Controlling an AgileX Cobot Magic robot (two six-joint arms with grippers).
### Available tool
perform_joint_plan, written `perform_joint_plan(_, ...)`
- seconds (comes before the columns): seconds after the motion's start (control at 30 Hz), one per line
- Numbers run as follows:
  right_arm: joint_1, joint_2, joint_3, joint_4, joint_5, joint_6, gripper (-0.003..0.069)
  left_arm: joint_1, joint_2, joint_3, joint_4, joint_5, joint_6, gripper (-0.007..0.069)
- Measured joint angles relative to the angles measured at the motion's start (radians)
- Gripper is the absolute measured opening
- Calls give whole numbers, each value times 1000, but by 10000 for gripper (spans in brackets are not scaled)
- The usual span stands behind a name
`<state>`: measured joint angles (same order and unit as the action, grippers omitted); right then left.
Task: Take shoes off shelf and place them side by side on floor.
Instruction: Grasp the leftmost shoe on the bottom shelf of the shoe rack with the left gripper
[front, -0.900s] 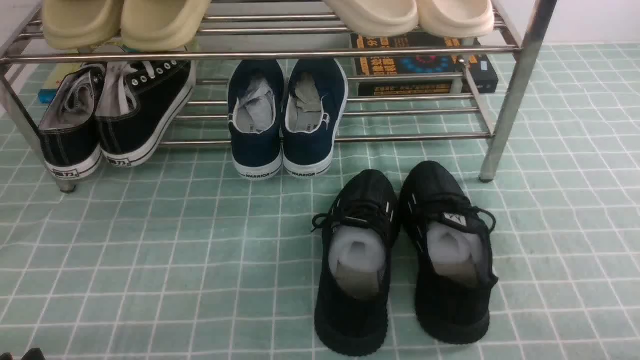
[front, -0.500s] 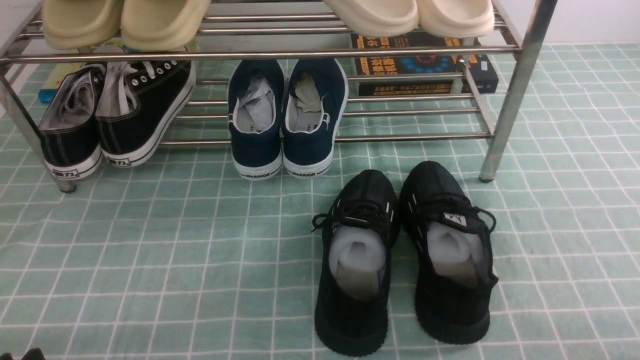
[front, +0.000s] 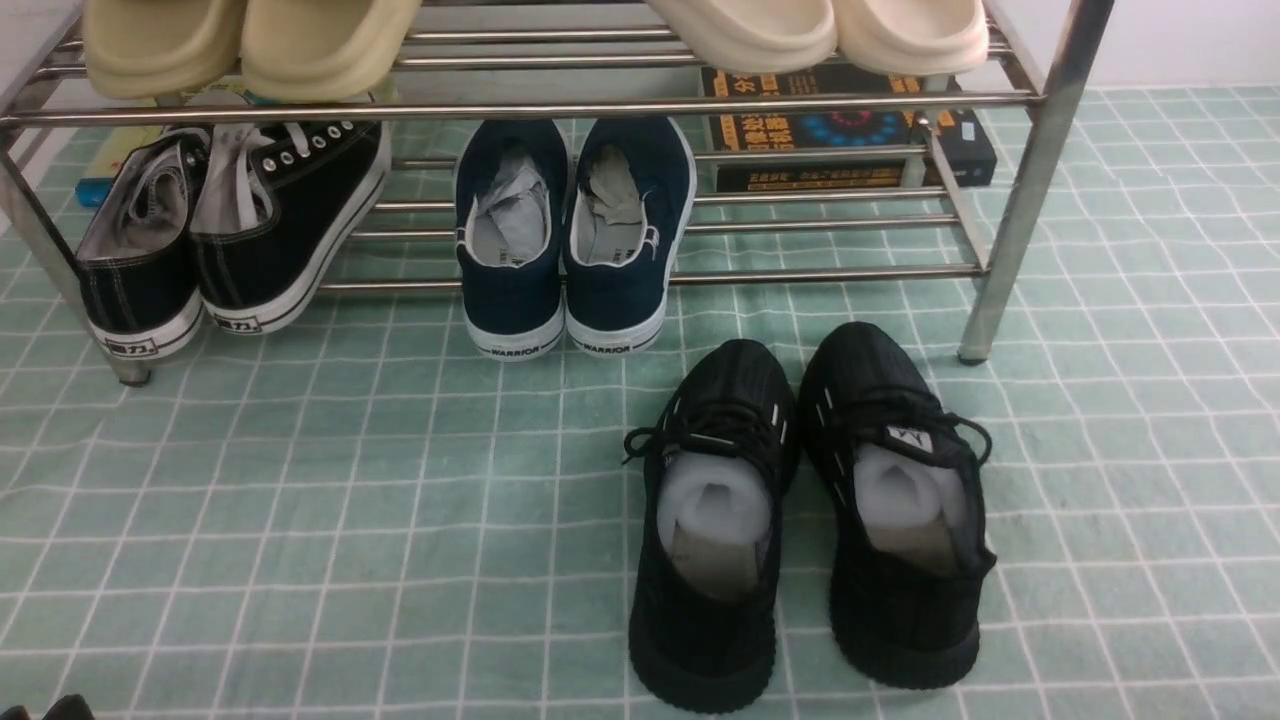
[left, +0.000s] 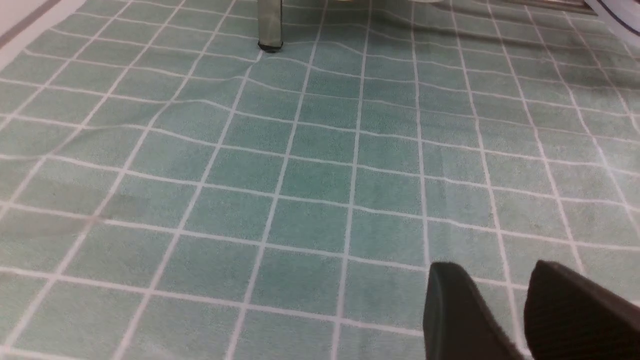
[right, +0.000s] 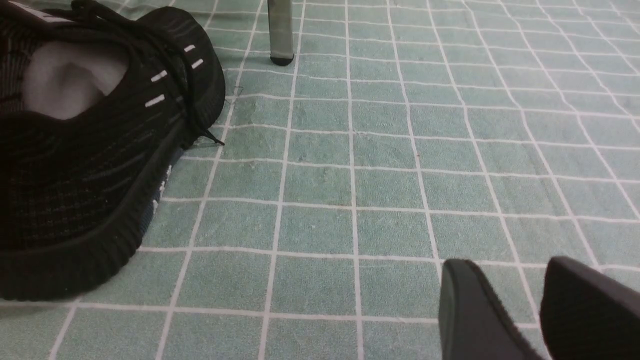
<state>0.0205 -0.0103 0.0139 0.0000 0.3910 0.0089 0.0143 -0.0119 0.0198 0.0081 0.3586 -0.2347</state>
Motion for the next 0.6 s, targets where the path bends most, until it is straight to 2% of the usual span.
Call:
perform_joint_plan(0.1,0,0,0,0,0,0,239,0,0,2,-147,-6,-119,242)
perform_joint_plan(0.13,0,0,0,0,0,0,239,0,0,3,-251,-7,-214,242)
perform_joint_plan(0.23,0,0,0,0,0,0,239,0,0,6,-387,-7,-351,242)
perform_joint_plan(0.33,0,0,0,0,0,0,239,0,0,6,-429,-7,-403,242)
perform_joint_plan(0.6,0,0,0,0,0,0,239,0,0,6,-493,-109,-419,242)
